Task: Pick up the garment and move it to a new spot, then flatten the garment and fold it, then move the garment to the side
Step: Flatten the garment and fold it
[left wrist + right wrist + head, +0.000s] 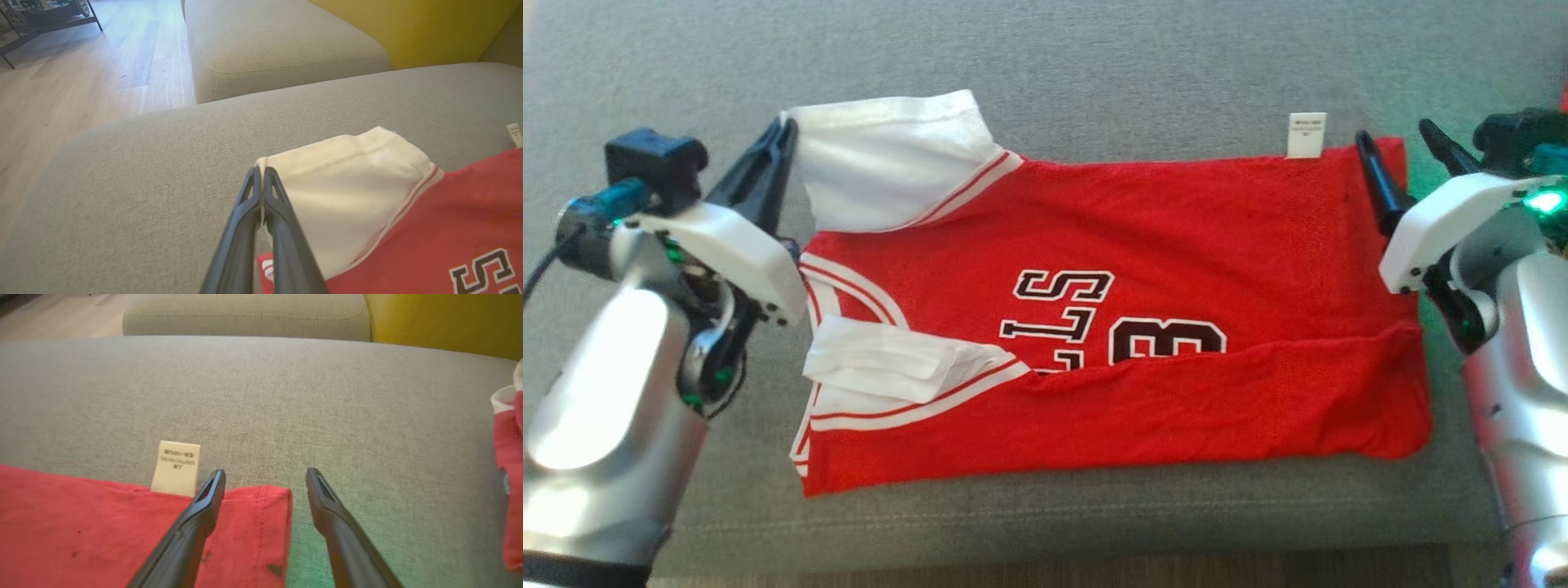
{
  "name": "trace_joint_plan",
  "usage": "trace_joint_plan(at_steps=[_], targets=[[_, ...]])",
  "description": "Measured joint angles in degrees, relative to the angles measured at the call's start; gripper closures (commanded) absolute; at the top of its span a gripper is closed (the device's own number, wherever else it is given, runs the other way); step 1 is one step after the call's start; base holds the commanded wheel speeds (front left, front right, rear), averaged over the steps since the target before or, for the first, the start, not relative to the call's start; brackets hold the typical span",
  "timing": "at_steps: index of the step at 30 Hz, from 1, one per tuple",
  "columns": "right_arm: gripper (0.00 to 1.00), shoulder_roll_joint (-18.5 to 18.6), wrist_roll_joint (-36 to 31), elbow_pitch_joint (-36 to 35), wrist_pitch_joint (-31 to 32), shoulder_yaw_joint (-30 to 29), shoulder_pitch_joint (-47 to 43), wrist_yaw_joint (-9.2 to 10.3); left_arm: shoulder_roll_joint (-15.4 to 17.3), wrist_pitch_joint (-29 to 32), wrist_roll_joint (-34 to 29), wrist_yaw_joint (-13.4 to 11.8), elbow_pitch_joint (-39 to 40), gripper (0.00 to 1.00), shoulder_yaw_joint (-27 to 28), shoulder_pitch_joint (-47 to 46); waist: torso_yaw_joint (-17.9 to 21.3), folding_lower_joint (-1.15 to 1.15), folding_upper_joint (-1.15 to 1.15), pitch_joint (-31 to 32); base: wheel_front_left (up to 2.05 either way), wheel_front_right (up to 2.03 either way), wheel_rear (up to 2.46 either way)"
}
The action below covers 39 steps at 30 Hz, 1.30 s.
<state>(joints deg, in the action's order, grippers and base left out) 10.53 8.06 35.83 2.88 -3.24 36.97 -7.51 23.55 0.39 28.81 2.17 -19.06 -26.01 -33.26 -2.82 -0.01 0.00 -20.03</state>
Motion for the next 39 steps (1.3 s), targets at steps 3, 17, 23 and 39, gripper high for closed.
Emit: trace_joint_plan(at_steps=[3, 17, 23, 39], targets=[[0.0, 1.72, 0.0, 3.14, 0.66, 0.91, 1.24, 0.0, -0.54, -0.01, 0.0, -0.23, 0.75, 1.0, -0.85, 0.48, -0.91, 0.01, 0.0, -0.04, 0.0, 0.0, 0.0], [1.0, 3.34, 1.13, 11.95, 1.14, 4.11, 4.99, 0.0, -0.62, 0.01, 0.0, -1.18, 2.13, 1.0, -1.37, 0.9, -1.05, 0.01, 0.0, -0.18, 0.0, 0.0, 0.0], [1.0, 3.35, 3.63, 12.55, -3.7, 4.56, 4.99, 0.0, -0.52, -0.05, 0.01, -1.58, 2.03, 1.0, -1.57, 1.27, -0.87, 0.0, 0.0, 1.52, 0.0, 0.0, 0.0], [1.0, 5.08, 10.15, 5.15, -6.66, 8.87, -2.75, 0.0, 1.58, -0.37, 2.58, -3.72, 5.61, 1.0, -0.86, 9.69, 0.09, 0.0, 0.0, 7.31, 0.0, 0.0, 0.0]])
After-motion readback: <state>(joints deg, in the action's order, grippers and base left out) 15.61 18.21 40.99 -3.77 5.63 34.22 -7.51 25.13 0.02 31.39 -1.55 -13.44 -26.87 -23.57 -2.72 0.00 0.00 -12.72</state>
